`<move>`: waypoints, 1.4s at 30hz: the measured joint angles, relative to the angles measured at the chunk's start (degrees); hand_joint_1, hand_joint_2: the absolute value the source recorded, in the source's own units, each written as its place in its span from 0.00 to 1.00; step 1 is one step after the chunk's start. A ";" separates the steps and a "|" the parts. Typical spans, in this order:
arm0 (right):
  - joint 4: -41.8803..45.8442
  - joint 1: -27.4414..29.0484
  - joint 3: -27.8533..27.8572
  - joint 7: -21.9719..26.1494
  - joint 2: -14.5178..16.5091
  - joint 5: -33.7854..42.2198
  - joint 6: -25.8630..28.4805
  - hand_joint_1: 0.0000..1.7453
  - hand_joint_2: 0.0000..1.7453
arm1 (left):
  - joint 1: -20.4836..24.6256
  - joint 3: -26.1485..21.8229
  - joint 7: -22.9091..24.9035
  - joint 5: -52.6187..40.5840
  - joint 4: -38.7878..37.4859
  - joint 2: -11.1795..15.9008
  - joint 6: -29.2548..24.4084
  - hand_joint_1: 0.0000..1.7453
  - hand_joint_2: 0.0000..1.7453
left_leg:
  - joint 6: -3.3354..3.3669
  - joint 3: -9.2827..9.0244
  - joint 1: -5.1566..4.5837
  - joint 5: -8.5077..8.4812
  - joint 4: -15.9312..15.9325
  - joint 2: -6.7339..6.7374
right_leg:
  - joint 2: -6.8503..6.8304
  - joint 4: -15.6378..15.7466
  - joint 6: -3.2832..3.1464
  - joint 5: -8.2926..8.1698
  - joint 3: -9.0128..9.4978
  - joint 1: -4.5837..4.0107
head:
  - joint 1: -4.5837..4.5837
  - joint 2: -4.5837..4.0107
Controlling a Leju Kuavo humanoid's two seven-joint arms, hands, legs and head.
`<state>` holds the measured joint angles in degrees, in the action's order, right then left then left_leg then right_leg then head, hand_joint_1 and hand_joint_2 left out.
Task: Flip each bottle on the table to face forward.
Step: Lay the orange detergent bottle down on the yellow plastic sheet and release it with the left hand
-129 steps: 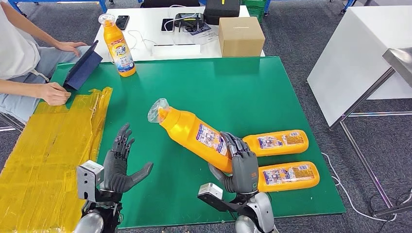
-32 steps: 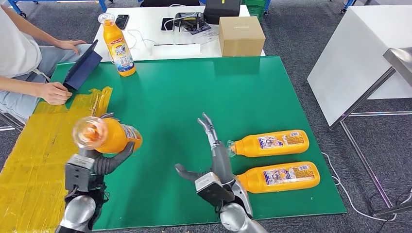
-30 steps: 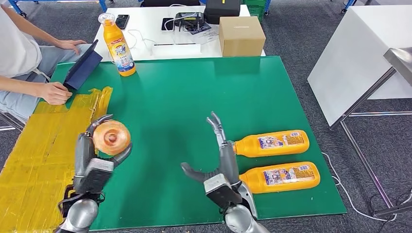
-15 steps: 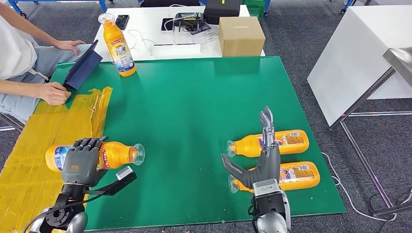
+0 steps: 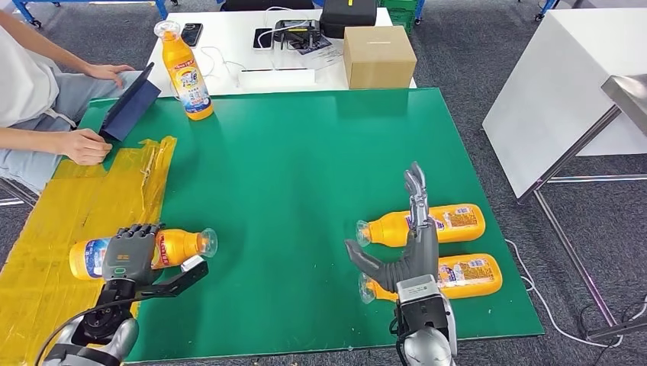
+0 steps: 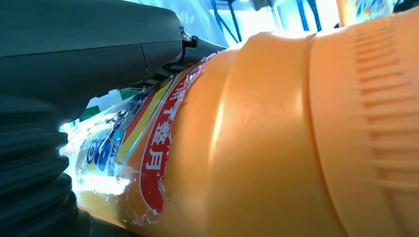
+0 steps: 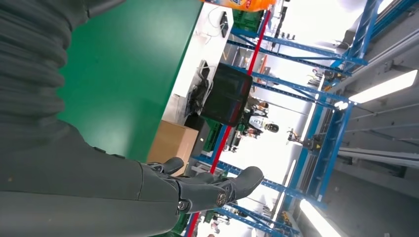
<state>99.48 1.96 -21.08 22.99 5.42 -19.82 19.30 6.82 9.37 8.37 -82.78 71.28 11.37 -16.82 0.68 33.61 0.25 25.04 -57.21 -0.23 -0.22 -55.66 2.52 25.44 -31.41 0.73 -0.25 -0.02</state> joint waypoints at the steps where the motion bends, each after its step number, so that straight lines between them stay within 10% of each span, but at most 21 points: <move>1: -0.08 -0.16 -0.03 -0.04 0.03 0.00 -0.02 0.00 1.00 | 0.53 0.06 0.11 -0.07 -1.13 -0.01 -0.17 0.00 1.00 | 0.00 0.00 0.00 0.00 0.00 0.00 | 0.00 0.00 0.00 0.00 0.00 0.00 | 0.00 0.00; 21: -2.05 -1.22 -0.15 -0.83 0.20 0.13 0.06 0.00 1.00 | 4.22 0.47 -1.67 0.62 -9.20 -1.15 -6.64 0.00 1.00 | -0.01 -0.21 0.00 -0.01 0.01 -0.03 | -0.01 0.00 0.00 0.00 0.26 0.00 | 0.00 0.00; 30: -3.00 -1.32 -0.27 -0.43 -0.10 0.50 0.74 0.00 1.00 | -1.84 -0.12 -21.64 22.52 -1.41 -4.01 -21.57 0.00 1.00 | 0.01 -0.09 -0.02 0.02 0.00 -0.01 | 0.00 0.01 0.00 0.01 0.13 0.02 | 0.01 0.00; 42: -4.46 -4.12 -1.68 -5.70 -3.48 -13.28 4.43 0.00 1.00 | -9.78 -1.07 -39.27 47.04 18.84 -9.11 -19.86 0.00 1.00 | 0.01 -0.08 -0.01 0.02 0.00 -0.02 | 0.00 0.02 0.00 0.00 0.13 0.01 | 0.01 0.00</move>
<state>95.02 -2.16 -22.76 17.29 1.94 -33.10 23.73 -2.96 8.31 -30.90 -35.74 90.11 2.26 -36.68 0.69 33.52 0.23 25.06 -57.21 -0.25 -0.22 -55.64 2.52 25.44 -31.28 0.74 -0.24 -0.02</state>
